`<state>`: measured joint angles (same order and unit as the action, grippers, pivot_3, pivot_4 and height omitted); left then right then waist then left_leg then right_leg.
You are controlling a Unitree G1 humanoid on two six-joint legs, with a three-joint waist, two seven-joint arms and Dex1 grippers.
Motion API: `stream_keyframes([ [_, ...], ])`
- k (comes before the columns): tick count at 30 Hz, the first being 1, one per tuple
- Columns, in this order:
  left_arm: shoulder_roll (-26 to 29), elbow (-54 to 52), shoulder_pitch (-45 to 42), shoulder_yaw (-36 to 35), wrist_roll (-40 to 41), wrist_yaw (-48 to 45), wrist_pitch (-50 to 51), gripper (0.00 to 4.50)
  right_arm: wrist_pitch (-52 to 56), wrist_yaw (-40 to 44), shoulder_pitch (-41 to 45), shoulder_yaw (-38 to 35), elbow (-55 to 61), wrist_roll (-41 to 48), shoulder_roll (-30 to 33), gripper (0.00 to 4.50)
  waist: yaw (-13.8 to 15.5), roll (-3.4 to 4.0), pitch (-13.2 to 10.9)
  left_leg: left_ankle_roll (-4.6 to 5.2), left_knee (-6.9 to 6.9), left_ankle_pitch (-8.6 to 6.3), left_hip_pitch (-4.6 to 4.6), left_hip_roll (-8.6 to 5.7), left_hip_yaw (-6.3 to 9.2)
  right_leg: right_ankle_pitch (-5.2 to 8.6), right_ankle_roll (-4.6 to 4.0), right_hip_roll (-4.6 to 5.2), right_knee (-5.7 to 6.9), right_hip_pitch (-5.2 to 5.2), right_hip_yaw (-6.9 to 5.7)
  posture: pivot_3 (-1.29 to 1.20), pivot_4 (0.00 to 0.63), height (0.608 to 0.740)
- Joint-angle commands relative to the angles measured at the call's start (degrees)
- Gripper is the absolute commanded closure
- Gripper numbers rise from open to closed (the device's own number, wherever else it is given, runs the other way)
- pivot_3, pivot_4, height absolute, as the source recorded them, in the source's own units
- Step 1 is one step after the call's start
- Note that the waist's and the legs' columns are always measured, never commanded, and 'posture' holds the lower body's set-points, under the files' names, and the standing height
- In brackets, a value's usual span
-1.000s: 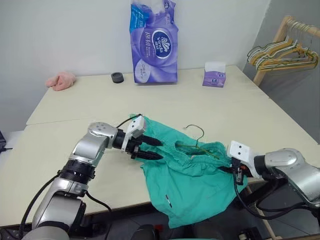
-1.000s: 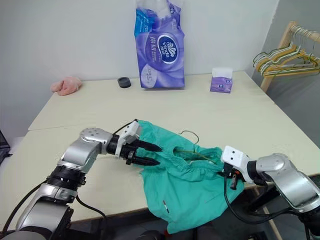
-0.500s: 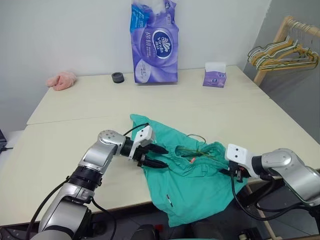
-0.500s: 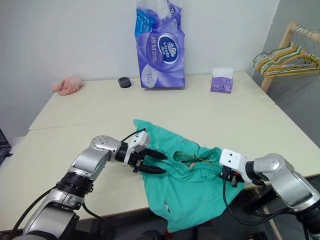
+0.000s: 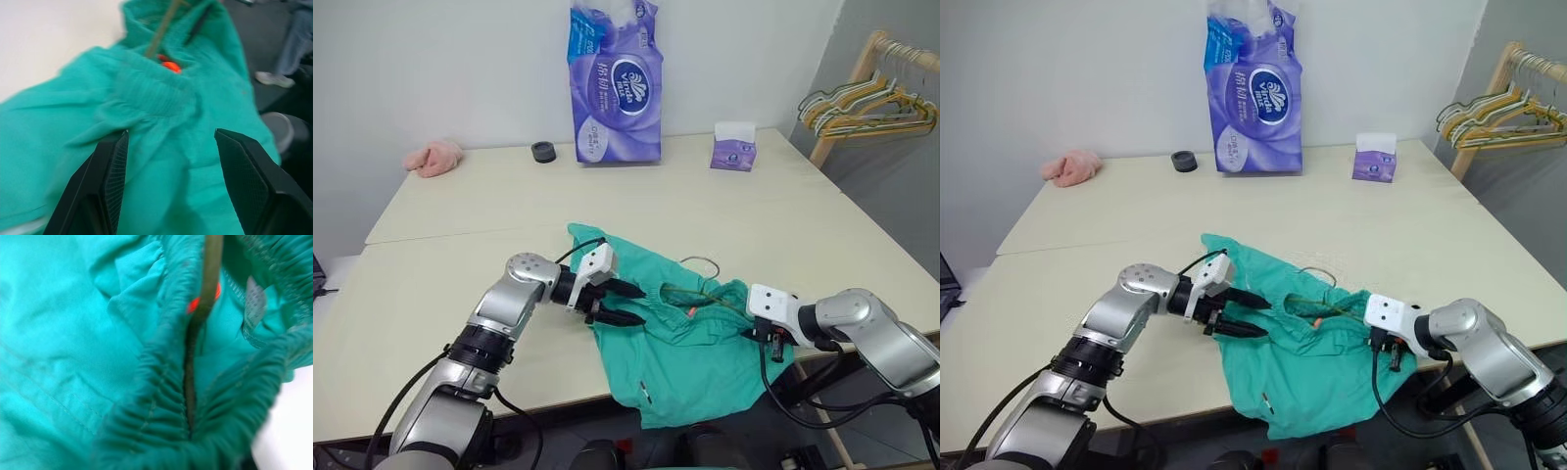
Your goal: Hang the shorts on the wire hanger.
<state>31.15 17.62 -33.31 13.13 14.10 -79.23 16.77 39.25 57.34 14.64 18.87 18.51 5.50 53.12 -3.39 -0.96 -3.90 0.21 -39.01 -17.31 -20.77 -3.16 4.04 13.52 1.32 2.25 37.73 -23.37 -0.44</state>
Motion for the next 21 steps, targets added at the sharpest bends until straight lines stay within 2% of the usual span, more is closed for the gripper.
stream_keyframes([
  [1,0.8,1.6,-2.7,-4.1,0.6,2.4,-2.5,1.53,2.0,-0.1,-0.1,-4.7,3.1,2.6,0.2,4.49,0.0,0.0,0.0,0.0,0.0,0.0,0.0,0.0,0.0,0.0,0.0,0.0,0.0,0.0,0.0,-0.18,0.03,0.74],
  [7,1.5,0.2,-3.5,-7.7,2.3,4.8,-0.4,1.53,12.0,-1.8,-4.6,-15.3,9.6,10.5,-0.7,4.49,0.1,0.0,0.0,0.0,0.0,0.0,-0.02,0.0,0.03,0.0,0.0,0.01,-0.01,0.0,-0.01,-0.18,0.032,0.74],
  [9,0.4,-3.6,-2.5,-8.4,4.2,6.3,2.5,1.53,19.1,-3.0,-7.4,-21.5,12.6,14.4,-1.2,4.49,0.3,0.0,0.0,0.0,0.0,0.0,-0.02,0.0,0.04,0.0,0.0,0.02,-0.01,0.0,-0.01,-0.19,0.034,0.74],
  [13,-3.3,-12.6,-0.8,-8.5,7.4,11.3,8.1,1.53,36.2,-6.4,-14.3,-36.7,19.0,19.7,-3.8,4.49,0.7,0.0,0.0,0.01,0.0,-0.02,-0.03,-0.02,0.07,0.0,0.01,0.06,-0.06,0.07,-0.03,-0.21,0.041,0.74],
  [17,-5.4,-18.0,0.2,-7.5,7.6,14.8,9.5,1.53,44.7,-8.5,-16.5,-45.0,22.7,22.9,-6.0,4.49,0.1,0.04,0.0,0.02,0.0,-0.02,0.01,-0.02,0.05,-0.01,0.02,0.05,-0.04,0.08,-0.01,-0.25,0.049,0.74],
  [19,-9.7,-20.8,-1.2,-5.0,6.9,18.5,10.2,1.53,51.2,-10.1,-17.0,-54.6,24.5,22.7,-9.6,4.49,-0.1,0.05,0.0,0.02,0.03,-0.02,0.04,0.01,0.03,0.0,0.03,0.0,-0.02,0.08,-0.01,-0.29,0.06,0.74],
  [21,-13.2,-21.1,-3.3,-2.8,5.6,21.5,11.0,1.53,53.3,-12.7,-18.5,-61.2,25.2,23.0,-12.2,4.49,0.2,0.08,-0.1,0.04,0.02,-0.03,0.02,-0.03,0.01,0.01,0.05,0.02,-0.05,0.12,0.01,-0.31,0.069,0.74],
])
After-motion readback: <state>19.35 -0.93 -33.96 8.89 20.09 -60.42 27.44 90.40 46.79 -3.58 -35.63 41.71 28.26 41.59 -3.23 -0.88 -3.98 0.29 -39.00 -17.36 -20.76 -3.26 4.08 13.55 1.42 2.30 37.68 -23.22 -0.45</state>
